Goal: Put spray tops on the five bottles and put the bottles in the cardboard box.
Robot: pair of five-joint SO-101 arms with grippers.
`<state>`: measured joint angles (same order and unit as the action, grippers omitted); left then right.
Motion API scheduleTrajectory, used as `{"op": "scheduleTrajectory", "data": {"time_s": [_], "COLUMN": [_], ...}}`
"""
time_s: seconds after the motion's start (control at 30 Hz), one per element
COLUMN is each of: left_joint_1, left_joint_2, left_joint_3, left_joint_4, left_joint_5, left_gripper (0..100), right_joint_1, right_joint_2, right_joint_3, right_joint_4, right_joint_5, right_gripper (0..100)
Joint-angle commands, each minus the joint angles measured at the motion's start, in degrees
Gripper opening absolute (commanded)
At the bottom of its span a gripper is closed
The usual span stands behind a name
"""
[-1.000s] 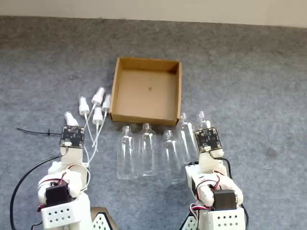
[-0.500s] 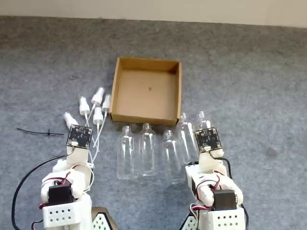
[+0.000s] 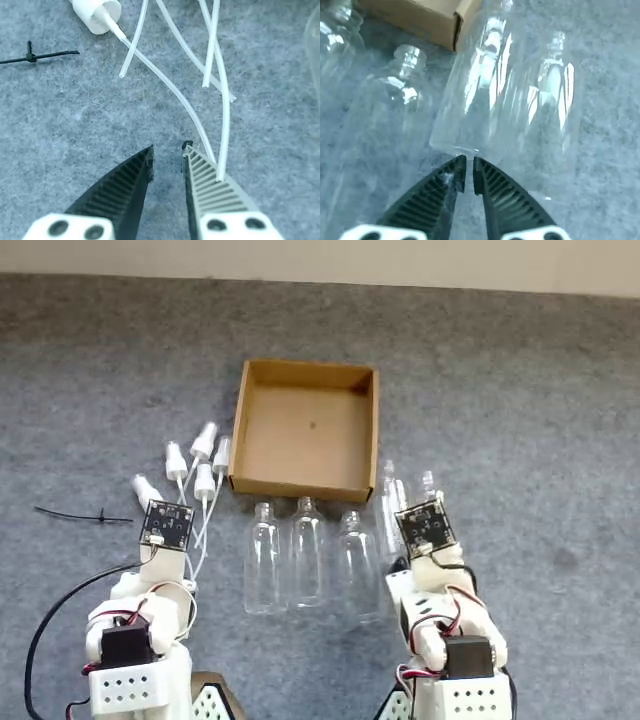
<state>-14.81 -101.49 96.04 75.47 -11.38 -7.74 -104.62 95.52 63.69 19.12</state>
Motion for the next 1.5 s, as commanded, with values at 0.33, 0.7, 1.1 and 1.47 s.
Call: {"op": "scheduleTrajectory", "data": {"time_s": [0.33,0.7,1.1,1.47], "left_joint_1": [0.7,0.7,0.6,0.6], "left_joint_2": [-0.5,-0.5,-0.5,-0.5], "left_joint_3": [1.2,1.2,1.2,1.2], "left_joint_4": [0.4,0.4,0.4,0.4], "left_joint_5": [-0.4,-0.4,-0.4,-0.4], "left_gripper": [10,10,10,10], "right_joint_1": [6.0,-1.5,1.9,6.7], "right_joint_2": [15.3,76.5,106.4,116.3], "right_joint_3": [-24.9,-65.4,-86.5,-89.1], "right_joint_4": [5.1,10.3,10.8,10.4], "right_joint_5": [3.1,-3.0,-6.5,-3.3], "right_gripper": [16.9,26.5,28.8,27.9]}}
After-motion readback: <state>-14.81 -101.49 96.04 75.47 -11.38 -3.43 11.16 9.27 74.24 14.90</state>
